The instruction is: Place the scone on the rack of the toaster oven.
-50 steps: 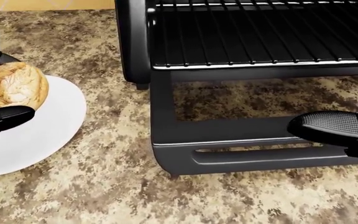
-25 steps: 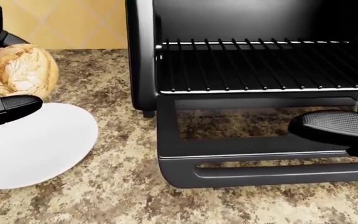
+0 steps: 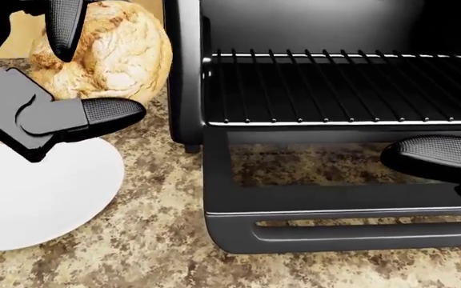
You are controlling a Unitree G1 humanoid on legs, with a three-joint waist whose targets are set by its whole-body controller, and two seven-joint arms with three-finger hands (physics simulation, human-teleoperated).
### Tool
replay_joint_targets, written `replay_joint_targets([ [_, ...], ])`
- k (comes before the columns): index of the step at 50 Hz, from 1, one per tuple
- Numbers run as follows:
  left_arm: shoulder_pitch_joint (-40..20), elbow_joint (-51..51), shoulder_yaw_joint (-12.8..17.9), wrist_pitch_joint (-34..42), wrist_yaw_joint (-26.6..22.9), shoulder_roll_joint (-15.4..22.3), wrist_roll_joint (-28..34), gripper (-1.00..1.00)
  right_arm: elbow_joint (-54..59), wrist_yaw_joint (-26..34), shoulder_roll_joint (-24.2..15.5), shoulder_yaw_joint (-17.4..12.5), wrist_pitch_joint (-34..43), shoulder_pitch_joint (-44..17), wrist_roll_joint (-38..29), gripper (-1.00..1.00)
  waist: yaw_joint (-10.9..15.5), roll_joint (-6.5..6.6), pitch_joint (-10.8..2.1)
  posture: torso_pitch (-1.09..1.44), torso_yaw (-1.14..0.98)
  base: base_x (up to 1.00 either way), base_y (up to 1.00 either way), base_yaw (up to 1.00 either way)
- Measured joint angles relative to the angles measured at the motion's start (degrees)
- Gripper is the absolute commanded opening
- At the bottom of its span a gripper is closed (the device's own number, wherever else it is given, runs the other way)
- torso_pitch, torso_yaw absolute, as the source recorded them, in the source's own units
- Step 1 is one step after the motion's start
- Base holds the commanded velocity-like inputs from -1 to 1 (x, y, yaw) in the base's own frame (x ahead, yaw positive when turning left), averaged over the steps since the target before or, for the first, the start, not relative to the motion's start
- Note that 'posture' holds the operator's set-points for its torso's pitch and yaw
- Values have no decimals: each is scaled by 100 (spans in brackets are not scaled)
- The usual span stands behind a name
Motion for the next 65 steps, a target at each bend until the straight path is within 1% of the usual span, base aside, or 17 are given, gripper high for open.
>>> replay_joint_targets([
  [3,-150,110,-264,-20,-81,-169,273,-100,6,30,18,34,-25,41,-26,100,9,-24,6,-33,0,0,0,0],
  [7,-359,291,-625,-65,-284,-541,711,-100,36,109,36,15,-42,80,-67,100,22,-68,26,-33,0,0,0,0],
  [9,-468,344,-757,-52,-429,-719,970,-100,29,145,55,-15,-56,124,-87,100,28,-86,41,-33,0,0,0,0],
  [12,-582,536,-866,-164,-657,-1015,1394,-100,40,166,57,-44,-62,139,-97,100,38,-106,54,-33,0,0,0,0],
  [17,-670,1086,-912,-611,-1046,-1664,2161,-100,49,215,92,-31,-96,171,-153,100,58,-160,64,-33,0,0,0,0],
  [23,-752,1648,-784,-1272,-1490,-2390,2954,-100,44,240,99,-41,-88,178,-159,100,68,-218,70,-33,0,0,0,0],
  [26,-683,1889,-724,-1615,-1579,-2678,3188,-100,55,275,119,-41,-105,205,-188,100,70,-243,62,-33,0,0,0,0],
  [31,-591,2258,-641,-2020,-1525,-3069,3346,-100,75,330,154,-50,-120,236,-246,100,68,-275,57,-33,0,0,0,0],
  [35,-638,2522,-694,-2209,-1389,-3337,3350,-100,110,331,131,-57,-106,175,-238,100,65,-296,51,-33,0,0,0,0],
  [37,-720,2711,-647,-2313,-1288,-3412,3265,-100,103,338,133,-58,-116,187,-235,100,63,-301,43,-33,0,0,0,0],
  [41,-830,3109,-550,-2489,-991,-3451,3017,-100,123,369,153,-47,-139,205,-271,100,56,-299,30,-33,0,0,0,0],
  [44,-950,3476,-473,-2594,-724,-3413,2747,-100,141,399,187,-23,-157,220,-321,100,49,-294,23,-33,0,0,0,0],
  [47,-998,3784,-413,-2664,-449,-3399,2447,-100,217,492,298,118,-217,241,-506,100,37,-285,12,-33,0,0,0,0],
  [49,-1002,3910,-448,-2673,-308,-3385,2272,-100,260,557,367,192,-205,233,-608,100,33,-274,11,-33,0,0,0,0],
  [55,-1055,4191,-521,-2753,-41,-3418,1877,-100,200,491,245,-48,-62,111,-437,100,34,-258,7,-33,0,0,0,0],
  [61,-1196,4890,-412,-2999,316,-3325,1464,-100,194,373,131,-84,-98,75,-257,100,21,-248,-9,-33,0,0,0,0],
  [65,-1210,5180,-425,-3113,517,-3321,1302,-100,207,313,68,-138,-128,104,-161,100,21,-251,-12,-33,0,0,0,0],
])
